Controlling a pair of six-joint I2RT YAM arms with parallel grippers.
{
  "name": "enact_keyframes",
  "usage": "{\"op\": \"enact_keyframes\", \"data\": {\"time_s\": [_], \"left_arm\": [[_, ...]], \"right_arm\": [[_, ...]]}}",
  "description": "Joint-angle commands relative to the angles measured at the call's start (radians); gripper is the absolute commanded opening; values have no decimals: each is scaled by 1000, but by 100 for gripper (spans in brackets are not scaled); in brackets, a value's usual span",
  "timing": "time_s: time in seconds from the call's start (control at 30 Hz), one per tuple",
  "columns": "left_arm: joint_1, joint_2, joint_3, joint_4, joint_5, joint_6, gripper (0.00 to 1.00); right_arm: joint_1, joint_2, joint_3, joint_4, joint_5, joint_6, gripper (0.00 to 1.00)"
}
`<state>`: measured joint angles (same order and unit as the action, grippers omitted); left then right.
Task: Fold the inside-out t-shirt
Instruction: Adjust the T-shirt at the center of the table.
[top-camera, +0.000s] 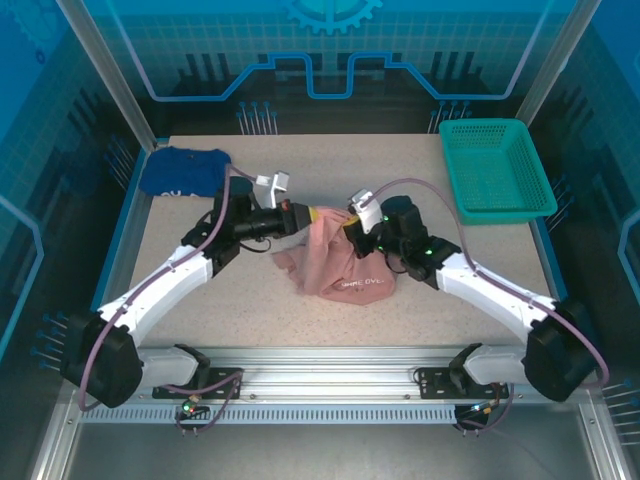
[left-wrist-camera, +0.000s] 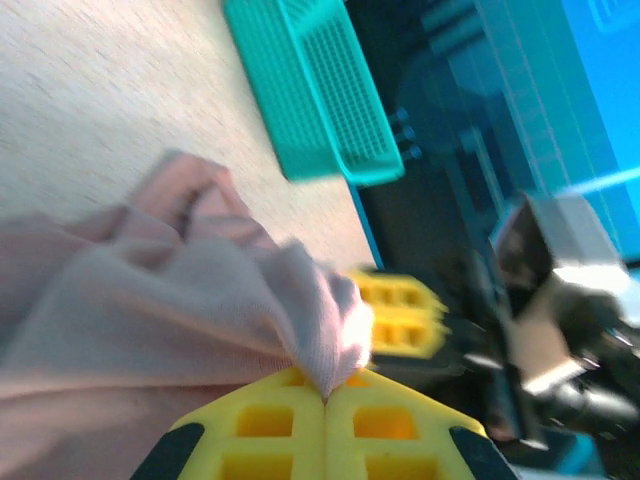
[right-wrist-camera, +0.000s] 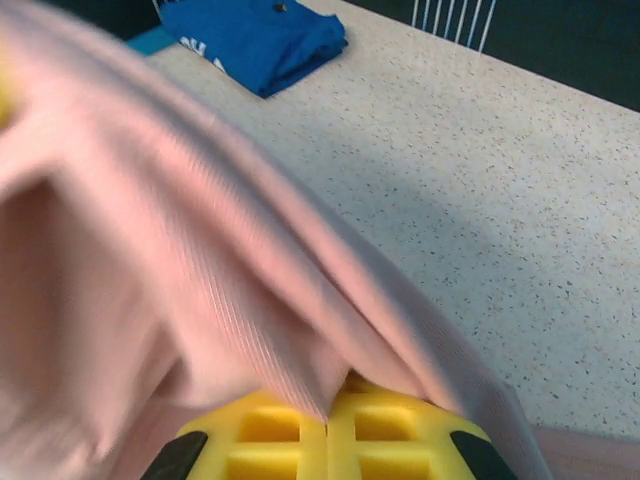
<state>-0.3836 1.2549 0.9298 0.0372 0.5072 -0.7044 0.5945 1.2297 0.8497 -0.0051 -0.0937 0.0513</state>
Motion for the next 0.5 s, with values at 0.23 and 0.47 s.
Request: {"op": "enact_keyframes", "data": {"time_s": [0.23, 0.47], "left_arm": [[18, 147, 140, -184, -365, 253, 0], [-26, 81, 112, -237, -435, 304, 35]], "right_arm": [[-94, -123, -32, 14, -600, 181, 0], [-97, -62, -13, 68, -545, 275, 0]]}}
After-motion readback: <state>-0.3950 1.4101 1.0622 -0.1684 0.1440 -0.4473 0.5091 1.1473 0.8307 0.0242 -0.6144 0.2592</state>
